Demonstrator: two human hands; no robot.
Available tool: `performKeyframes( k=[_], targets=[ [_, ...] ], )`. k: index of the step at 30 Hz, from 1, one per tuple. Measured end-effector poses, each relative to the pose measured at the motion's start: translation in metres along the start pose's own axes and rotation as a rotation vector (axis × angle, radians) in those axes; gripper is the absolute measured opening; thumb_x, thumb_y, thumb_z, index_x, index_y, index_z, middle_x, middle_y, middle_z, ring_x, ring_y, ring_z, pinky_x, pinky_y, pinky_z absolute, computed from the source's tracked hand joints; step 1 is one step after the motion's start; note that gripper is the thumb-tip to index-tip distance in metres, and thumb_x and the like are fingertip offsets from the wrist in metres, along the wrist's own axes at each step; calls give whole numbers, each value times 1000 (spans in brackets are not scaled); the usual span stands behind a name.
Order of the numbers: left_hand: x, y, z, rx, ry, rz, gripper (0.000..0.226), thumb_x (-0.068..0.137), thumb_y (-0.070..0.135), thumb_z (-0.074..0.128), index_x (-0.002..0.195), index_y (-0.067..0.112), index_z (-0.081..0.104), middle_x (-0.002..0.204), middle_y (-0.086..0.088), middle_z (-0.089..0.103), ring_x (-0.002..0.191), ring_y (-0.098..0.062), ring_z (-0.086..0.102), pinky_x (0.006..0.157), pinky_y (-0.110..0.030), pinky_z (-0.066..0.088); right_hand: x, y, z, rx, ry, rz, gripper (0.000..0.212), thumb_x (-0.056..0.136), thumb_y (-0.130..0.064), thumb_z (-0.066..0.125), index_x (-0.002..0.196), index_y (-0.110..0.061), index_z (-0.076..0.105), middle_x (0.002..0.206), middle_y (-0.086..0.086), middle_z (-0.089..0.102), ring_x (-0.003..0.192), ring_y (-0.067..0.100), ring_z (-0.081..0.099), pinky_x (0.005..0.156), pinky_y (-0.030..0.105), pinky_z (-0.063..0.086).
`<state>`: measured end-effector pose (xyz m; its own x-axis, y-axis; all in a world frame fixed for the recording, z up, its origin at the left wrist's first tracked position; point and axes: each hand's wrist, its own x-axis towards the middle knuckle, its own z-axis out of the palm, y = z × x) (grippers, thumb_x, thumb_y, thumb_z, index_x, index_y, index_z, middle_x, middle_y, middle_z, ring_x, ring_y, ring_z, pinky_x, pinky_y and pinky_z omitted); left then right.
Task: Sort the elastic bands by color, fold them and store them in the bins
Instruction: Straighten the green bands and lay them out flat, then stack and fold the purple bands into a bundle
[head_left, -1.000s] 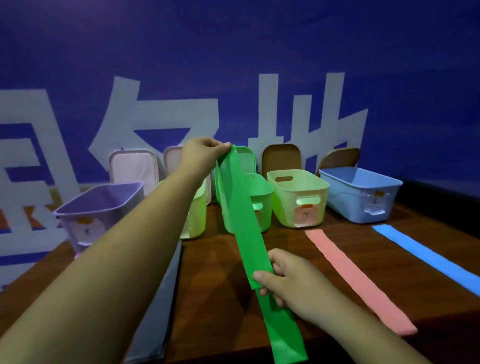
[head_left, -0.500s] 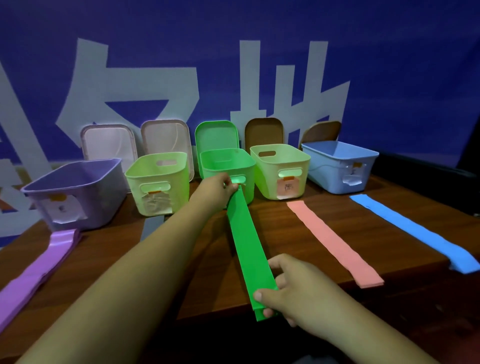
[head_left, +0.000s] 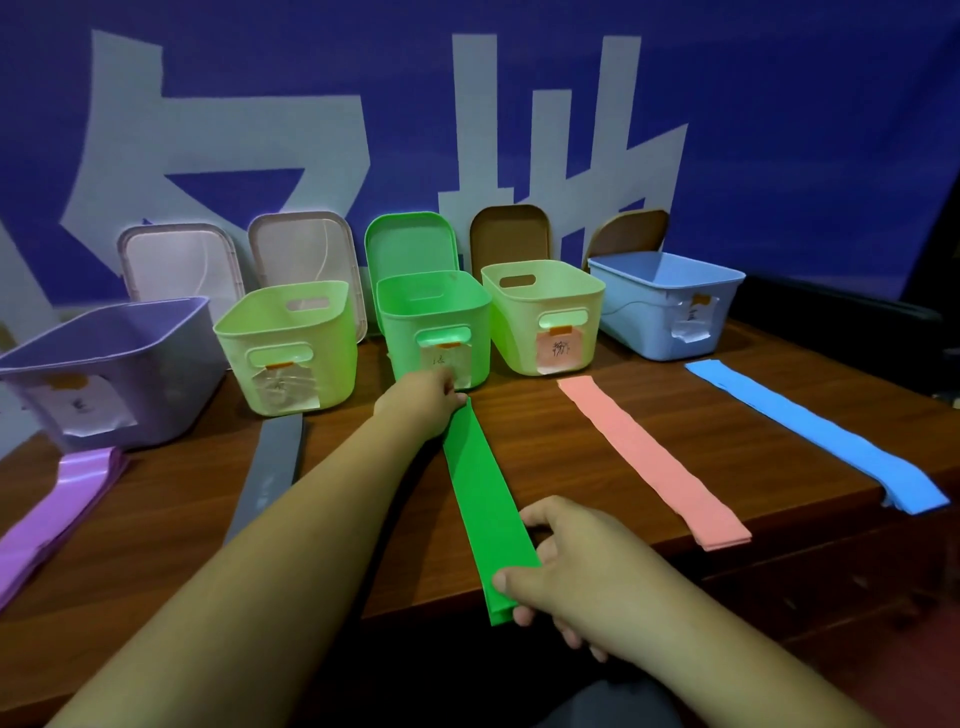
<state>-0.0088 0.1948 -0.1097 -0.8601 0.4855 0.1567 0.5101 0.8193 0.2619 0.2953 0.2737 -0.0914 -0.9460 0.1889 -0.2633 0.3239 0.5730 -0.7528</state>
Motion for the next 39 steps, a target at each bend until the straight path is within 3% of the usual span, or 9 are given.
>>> performKeyframes(
  k=[4,10,13,20,23,26,28,32,39],
  targets=[
    [1,1,3,19,11,-12,22,106,47,55,102,25,54,91,-1,62,88,-25,62,71,-39,52,3,-1,-1,-15,-5,-9,74,96,-43,77,157,-32,37,90,-10,81,55,7,64,48,24,50],
    [3,2,2,20,-11,-22,23,105,44,58,102,21,56,92,-4,62,89,-27,62,81,-44,58,5,1,0,-55,2,-50,74,95,-44,79,155,-28,40,88,-9,81,50,1,64,53,20,51],
    [4,3,3,30,-19,-44,26,105,45,59,102,18,57,91,-4,62,87,-26,61,76,-41,54,5,2,-1,-116,9,-50,73,94,-45,79,154,-31,40,105,-6,78,50,-2,66,49,14,47],
    [0,9,3,14,14,-127,61,100,51,65,137,6,49,104,-11,64,98,-31,66,75,-39,51,6,2,-4,-294,-8,-73,77,91,-57,77,154,-36,37,126,-7,70,80,3,75,58,16,53],
    [0,8,0,27,5,-131,61,98,55,66,132,5,55,89,-6,58,89,-28,62,72,-37,51,4,2,-7,-393,16,-98,80,88,-67,74,153,-38,38,131,-10,66,98,9,70,65,23,55],
    [0,10,-7,19,-32,-161,55,98,54,68,123,5,61,83,-5,54,88,-27,62,76,-37,54,2,1,-9,-462,31,-117,78,87,-72,71,151,-38,40,134,-12,64,101,9,67,69,25,58],
    [-1,10,-13,12,-48,-167,47,99,48,68,118,5,63,86,-7,58,91,-28,64,80,-38,57,0,0,-12,-477,38,-115,73,89,-72,70,148,-38,44,129,-14,63,97,6,65,69,24,57],
    [-8,1,-27,10,-35,-140,27,101,26,66,119,5,68,110,-12,68,101,-29,67,90,-39,60,-1,-3,-19,-442,94,-128,55,96,-67,64,141,-38,52,93,-18,57,82,1,62,57,19,45],
    [-43,-27,-73,-203,-118,-124,16,103,22,66,99,7,71,91,-8,77,75,-24,77,67,-40,66,27,-32,-12,-423,223,-263,30,95,-65,62,106,-37,68,86,-12,61,79,7,63,60,33,47]
  ],
)
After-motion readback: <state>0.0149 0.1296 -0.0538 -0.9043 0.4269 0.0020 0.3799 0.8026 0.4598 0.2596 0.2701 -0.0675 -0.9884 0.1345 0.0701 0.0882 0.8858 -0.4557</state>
